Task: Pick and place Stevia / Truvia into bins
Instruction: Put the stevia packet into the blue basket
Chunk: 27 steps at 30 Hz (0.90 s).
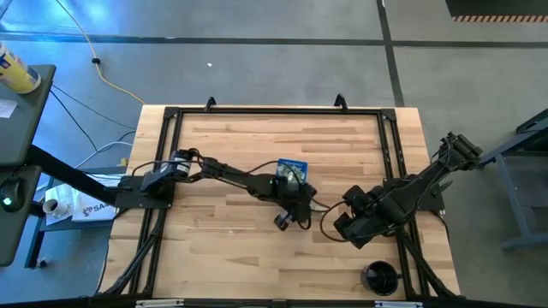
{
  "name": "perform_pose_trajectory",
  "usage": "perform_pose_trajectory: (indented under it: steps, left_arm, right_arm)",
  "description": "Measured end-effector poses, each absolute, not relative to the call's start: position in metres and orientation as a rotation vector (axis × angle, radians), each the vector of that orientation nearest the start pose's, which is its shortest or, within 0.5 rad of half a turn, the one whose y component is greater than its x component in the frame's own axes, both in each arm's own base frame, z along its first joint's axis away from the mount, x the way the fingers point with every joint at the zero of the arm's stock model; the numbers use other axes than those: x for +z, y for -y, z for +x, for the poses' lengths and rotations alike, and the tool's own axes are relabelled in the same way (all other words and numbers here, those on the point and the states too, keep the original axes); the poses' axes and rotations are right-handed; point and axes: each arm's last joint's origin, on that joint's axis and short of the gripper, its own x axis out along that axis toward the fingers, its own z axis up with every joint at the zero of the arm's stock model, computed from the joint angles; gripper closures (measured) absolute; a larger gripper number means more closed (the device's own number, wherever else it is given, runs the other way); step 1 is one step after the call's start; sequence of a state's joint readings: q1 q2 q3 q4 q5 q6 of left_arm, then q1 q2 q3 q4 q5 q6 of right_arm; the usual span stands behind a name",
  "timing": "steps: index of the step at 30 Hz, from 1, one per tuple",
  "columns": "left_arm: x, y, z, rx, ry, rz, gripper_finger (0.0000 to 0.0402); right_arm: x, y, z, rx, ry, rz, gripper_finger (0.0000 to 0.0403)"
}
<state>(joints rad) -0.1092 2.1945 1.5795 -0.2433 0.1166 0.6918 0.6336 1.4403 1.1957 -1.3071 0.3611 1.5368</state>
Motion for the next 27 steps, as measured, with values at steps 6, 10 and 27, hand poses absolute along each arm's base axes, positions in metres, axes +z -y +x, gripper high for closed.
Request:
perform_pose_trajectory:
  steps: [6, 10, 27]
  left_arm:
    - [0.152, 0.065, 0.468, -0.529, -0.74, 0.656, 0.0288]
    - [0.147, 0.065, 0.47, -0.508, -0.742, 0.669, 0.0289]
    - [0.147, 0.064, 0.478, -0.312, -0.858, 0.707, 0.0332]
  right_arm:
    - [0.269, -0.13, 0.202, -0.801, -1.113, 0.56, 0.0105]
    - [0.269, -0.127, 0.203, -0.813, -1.105, 0.561, 0.0105]
    - [0.269, -0.122, 0.206, -0.827, -1.106, 0.554, 0.0105]
